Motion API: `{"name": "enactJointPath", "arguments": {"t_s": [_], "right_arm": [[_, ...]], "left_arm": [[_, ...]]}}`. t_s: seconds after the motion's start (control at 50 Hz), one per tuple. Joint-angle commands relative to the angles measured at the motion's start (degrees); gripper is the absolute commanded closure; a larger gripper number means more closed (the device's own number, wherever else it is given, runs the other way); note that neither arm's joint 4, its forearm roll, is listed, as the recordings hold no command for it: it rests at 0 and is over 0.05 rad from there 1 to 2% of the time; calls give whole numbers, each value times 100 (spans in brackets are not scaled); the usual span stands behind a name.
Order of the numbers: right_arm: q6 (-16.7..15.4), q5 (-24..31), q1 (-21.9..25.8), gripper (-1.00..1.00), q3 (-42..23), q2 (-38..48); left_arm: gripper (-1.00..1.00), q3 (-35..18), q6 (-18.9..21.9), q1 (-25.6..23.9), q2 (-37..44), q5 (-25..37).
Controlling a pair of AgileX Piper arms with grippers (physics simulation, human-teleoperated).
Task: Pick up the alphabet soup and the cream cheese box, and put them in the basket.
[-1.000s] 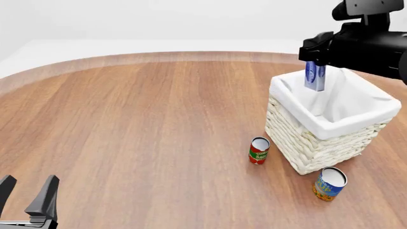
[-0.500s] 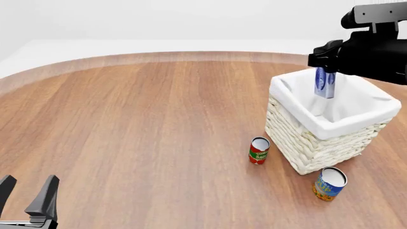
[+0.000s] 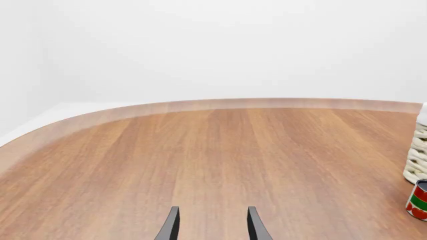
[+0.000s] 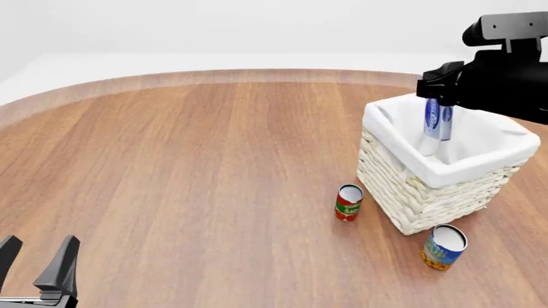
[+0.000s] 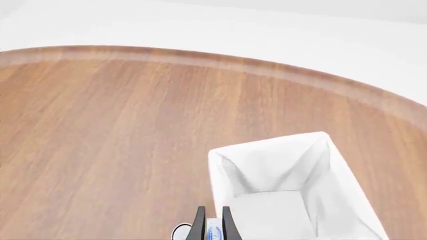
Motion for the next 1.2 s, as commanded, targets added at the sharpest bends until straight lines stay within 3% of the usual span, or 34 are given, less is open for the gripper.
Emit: {"name": "enactJointPath", "arguments": {"t_s": [0.02,0.56,1.2], "right_arm": [[53,-8,16,100,-3,-52],[-263,-230,-298,100,88,258],[-406,-314,-702,100,72,617]], "left_arm": [[-100,0,0,0,0,0],[-100,0,0,0,0,0],[-100,0,0,0,0,0]]}}
